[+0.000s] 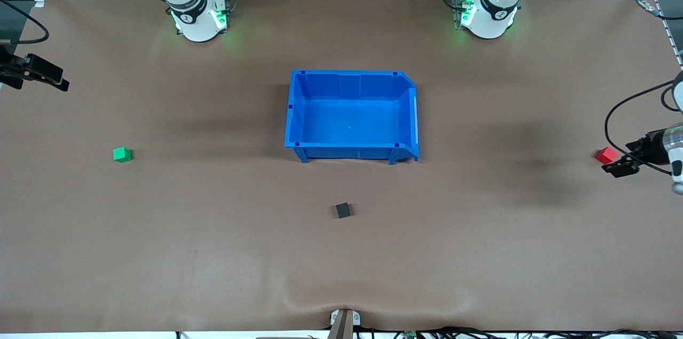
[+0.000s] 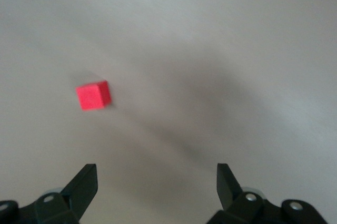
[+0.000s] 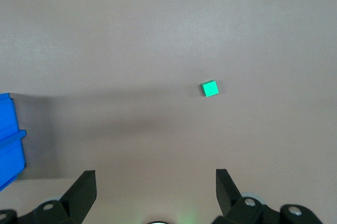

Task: Attach green and red cubes to black cube
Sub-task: 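Move the left gripper down over the red cube, then grasp the red cube with the left gripper while the right gripper approaches the green cube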

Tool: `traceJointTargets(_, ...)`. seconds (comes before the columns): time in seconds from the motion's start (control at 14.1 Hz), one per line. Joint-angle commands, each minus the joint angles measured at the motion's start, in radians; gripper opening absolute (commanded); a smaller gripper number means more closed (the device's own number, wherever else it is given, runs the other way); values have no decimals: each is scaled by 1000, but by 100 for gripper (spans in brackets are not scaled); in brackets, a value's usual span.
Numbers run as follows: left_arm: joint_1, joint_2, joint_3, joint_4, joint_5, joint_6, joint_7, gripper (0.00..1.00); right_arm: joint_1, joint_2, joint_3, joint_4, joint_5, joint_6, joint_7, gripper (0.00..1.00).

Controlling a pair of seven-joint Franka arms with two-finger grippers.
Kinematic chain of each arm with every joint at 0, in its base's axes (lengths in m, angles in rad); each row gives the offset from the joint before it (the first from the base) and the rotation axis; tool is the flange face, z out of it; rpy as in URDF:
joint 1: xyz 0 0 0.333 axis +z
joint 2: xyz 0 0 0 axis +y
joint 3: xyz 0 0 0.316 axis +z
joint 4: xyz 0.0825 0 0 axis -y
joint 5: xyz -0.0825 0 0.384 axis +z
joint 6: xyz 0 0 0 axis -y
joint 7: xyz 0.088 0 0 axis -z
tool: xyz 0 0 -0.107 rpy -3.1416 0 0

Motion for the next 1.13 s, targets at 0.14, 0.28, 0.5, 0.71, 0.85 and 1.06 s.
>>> traceJointTargets(0.14, 64, 39, -7, -52, 20, 142, -36, 100, -7, 18, 10, -6, -15, 4, -14, 100)
traceJointTargets(0.28, 103, 40, -7, -124, 26, 255, -36, 100, -7, 30, 10, -8, -15, 6, -14, 100)
traceJointTargets(0.5, 139, 80, -7, -148, 26, 318, -36, 100, -13, 36, 10, -9, -14, 22, -16, 100)
traceJointTargets(0.71, 156, 106, -6, -149, 26, 354, -36, 100, -16, 56, 10, -12, -10, 39, -16, 100)
traceJointTargets(0.85, 159, 123, -3, -151, 29, 369, -37, 100, -20, 75, 9, -12, -6, 42, -16, 100)
traceJointTargets(1.06, 160, 143, 14, -151, 58, 383, -36, 100, -34, 98, 9, -15, -3, 55, -16, 100)
